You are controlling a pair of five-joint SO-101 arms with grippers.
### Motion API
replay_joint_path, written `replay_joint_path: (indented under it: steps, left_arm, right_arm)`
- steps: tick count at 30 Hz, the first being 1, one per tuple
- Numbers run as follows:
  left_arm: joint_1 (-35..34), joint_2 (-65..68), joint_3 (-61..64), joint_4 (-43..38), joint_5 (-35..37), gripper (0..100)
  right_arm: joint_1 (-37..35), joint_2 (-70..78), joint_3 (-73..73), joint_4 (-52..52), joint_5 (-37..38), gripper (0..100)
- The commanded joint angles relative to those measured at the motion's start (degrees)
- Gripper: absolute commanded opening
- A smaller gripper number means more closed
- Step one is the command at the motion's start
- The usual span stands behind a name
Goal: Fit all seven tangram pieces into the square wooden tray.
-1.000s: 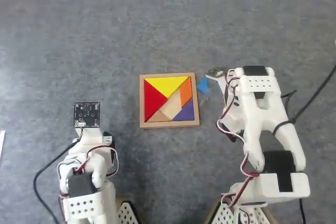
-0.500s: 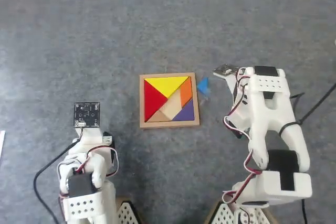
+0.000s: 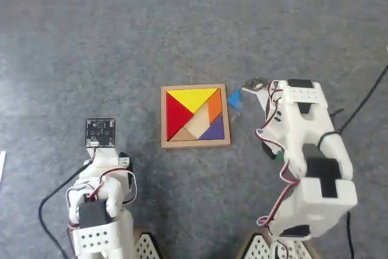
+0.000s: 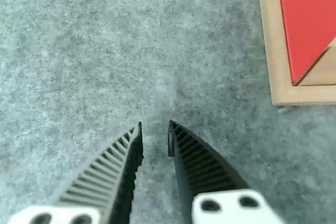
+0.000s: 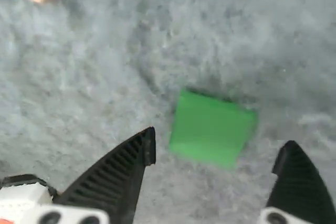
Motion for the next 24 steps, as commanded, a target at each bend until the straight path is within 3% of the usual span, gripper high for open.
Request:
replay_joint_path:
  steps: [1,11,24]
  left_arm:
    - [0.2,-1.1,-0.7,0.2,0.0,8]
    - [0.2,-1.1,-0.7,0.2,0.0,8]
    - [0.2,-1.1,-0.7,0.2,0.0,8]
  right_arm:
    - [0.0,0.1,-0.1,-2.7,0.4,31.6]
    - [0.9,2.8,0.5,-7.3,0.8,23.6]
    - [0.8,2.5,0.4,-7.0,0.8,20.6]
